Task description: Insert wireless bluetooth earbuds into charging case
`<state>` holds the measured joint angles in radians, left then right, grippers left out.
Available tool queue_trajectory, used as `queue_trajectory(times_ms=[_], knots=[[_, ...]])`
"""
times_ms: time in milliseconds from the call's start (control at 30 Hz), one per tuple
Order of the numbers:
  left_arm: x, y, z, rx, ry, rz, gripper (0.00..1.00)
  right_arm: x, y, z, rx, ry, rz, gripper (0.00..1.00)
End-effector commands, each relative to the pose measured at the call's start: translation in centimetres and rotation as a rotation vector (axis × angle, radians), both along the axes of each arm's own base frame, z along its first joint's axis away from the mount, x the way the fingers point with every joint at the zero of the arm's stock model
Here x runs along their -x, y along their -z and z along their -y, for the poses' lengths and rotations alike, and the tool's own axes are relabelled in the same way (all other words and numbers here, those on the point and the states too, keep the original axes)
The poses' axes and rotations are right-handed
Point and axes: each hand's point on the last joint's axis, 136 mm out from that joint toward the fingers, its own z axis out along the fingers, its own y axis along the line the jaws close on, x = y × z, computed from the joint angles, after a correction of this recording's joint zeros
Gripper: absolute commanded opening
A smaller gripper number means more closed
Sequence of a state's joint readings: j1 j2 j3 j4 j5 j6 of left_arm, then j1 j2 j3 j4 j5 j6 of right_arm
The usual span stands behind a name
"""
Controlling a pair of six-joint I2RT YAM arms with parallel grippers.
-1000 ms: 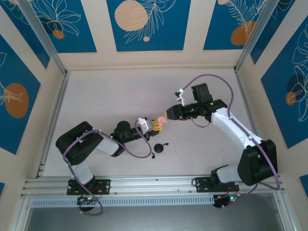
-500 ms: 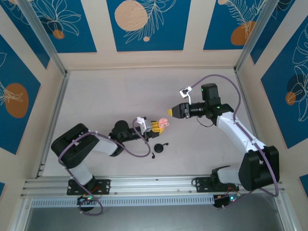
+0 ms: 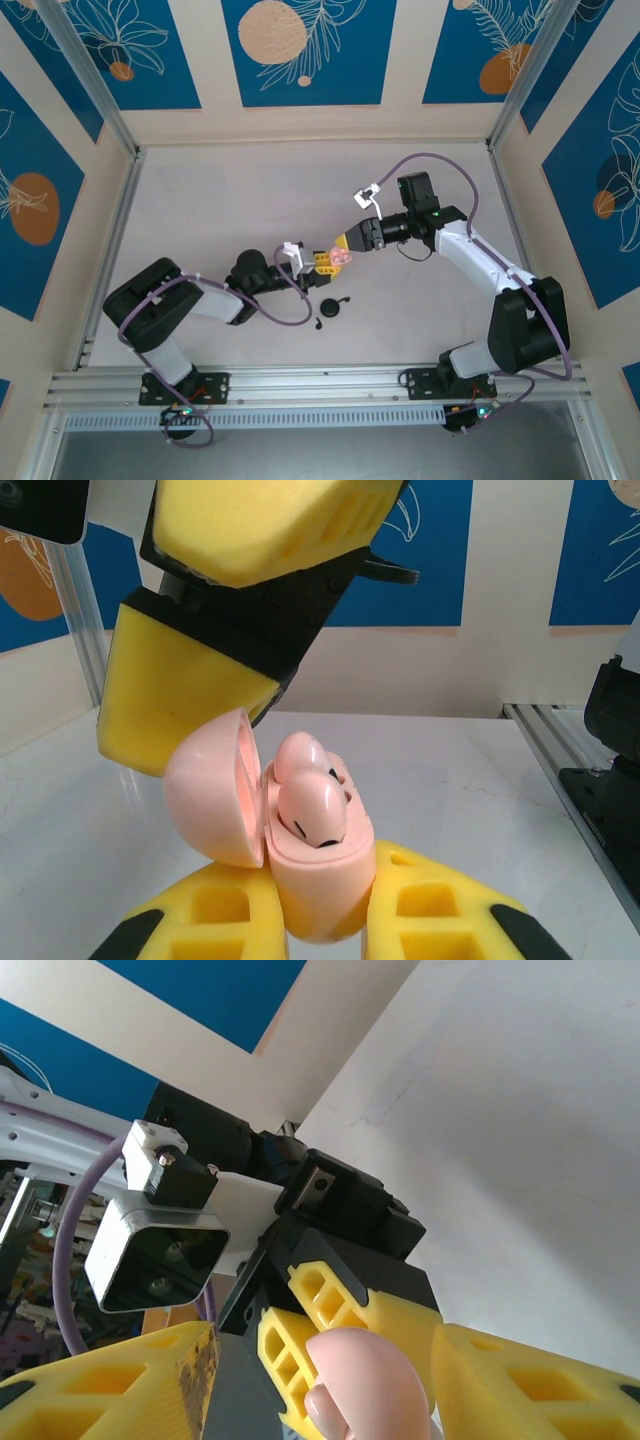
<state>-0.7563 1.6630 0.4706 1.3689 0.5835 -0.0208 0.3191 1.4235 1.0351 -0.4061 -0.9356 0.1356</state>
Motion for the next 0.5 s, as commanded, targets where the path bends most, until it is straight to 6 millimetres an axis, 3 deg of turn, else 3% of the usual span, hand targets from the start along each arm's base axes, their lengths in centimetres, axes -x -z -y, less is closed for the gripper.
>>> queue_trajectory(times_ms=[0, 267, 467], knots=[[-0.2, -2.6, -0.1, 0.061, -0.003, 0.056, 0.13, 0.5, -0.5, -0.3, -0.012, -0.037, -0.003, 0.58], [-1.8, -2.3, -0.7, 0.060, -0.109, 0.046, 0.13, 1.4, -1.1, 0.0, -0.033, -0.052, 0.006, 0.43], [-2.3, -1.8, -0.9, 0.056, -0.136, 0.021, 0.13, 1.5, -1.5, 0.7, -0.042, -0.015, 0.031, 0.40]])
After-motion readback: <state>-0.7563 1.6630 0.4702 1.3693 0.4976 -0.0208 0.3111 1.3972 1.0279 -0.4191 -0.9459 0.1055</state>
